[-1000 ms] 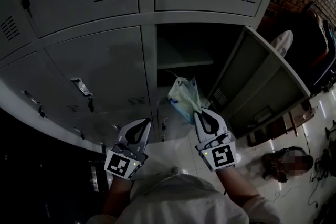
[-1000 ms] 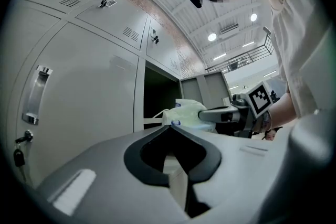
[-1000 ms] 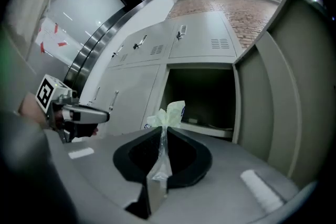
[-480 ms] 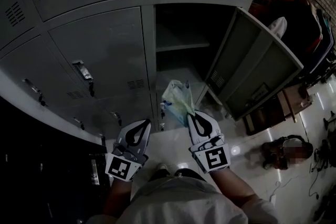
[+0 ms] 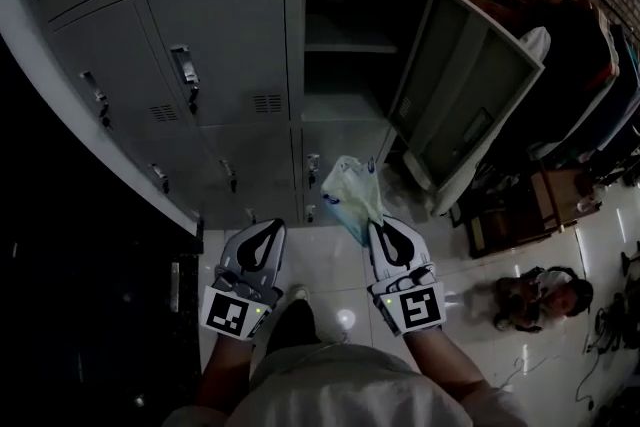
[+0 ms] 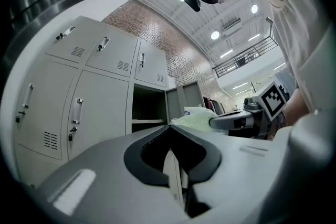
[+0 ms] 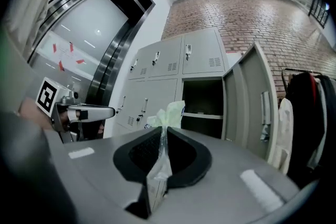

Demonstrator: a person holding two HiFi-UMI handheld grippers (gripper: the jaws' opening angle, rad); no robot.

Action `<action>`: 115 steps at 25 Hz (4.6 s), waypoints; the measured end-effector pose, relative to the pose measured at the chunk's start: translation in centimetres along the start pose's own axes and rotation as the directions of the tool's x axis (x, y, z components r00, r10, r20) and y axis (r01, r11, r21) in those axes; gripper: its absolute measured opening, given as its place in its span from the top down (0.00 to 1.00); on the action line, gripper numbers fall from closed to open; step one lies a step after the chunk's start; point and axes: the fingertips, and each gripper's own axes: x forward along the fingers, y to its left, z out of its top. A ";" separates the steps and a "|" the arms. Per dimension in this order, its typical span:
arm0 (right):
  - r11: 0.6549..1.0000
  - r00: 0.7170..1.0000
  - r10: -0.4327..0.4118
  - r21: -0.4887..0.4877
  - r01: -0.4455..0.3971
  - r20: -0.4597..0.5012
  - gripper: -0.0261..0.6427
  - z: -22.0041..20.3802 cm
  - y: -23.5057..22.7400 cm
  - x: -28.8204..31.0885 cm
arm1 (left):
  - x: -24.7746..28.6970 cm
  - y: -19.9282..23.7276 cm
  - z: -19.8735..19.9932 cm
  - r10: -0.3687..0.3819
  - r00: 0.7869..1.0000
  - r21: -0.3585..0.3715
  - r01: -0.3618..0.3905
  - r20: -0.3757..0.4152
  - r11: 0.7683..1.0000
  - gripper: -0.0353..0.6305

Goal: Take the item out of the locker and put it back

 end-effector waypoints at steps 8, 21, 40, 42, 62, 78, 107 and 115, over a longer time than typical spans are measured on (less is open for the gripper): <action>0.999 0.999 0.032 0.010 -0.032 -0.003 0.94 0.9 2.6 -9.3 | -5.6 -8.5 2.4 0.006 1.000 0.004 -0.006 0.004 1.000 0.95; 0.999 0.999 0.033 0.034 -0.035 0.040 0.94 2.7 4.3 -12.3 | -9.0 -10.7 3.7 -0.001 1.000 0.006 0.001 -0.010 1.000 0.95; 0.998 0.998 0.033 0.047 -0.035 0.048 0.94 1.6 -2.1 -5.8 | -0.7 -6.6 1.8 0.013 1.000 -0.001 -0.013 -0.002 1.000 0.95; 0.999 0.998 0.034 0.036 -0.036 0.055 0.94 1.6 -2.7 -3.9 | 0.8 -5.3 1.5 0.004 1.000 0.002 -0.004 -0.002 1.000 0.95; 0.991 0.988 -0.129 0.045 0.125 0.080 0.94 1.9 -10.5 15.0 | 15.2 9.1 -0.8 -0.178 0.984 -0.014 0.178 0.010 0.984 0.95; 0.956 0.962 -0.240 -0.141 0.258 0.133 0.94 9.4 -20.6 31.8 | 17.6 12.6 -0.6 -0.076 0.996 -0.055 0.079 0.055 0.995 0.95; 0.995 0.991 -0.096 0.032 0.094 0.097 0.96 2.7 -13.2 21.2 | 18.7 14.0 -0.6 -0.092 0.994 -0.078 0.097 0.061 0.992 0.95; 0.995 0.996 -0.080 -0.059 0.082 0.033 0.96 0.8 -9.6 18.5 | 16.4 12.3 -1.3 -0.102 0.994 -0.069 0.104 0.033 0.992 0.95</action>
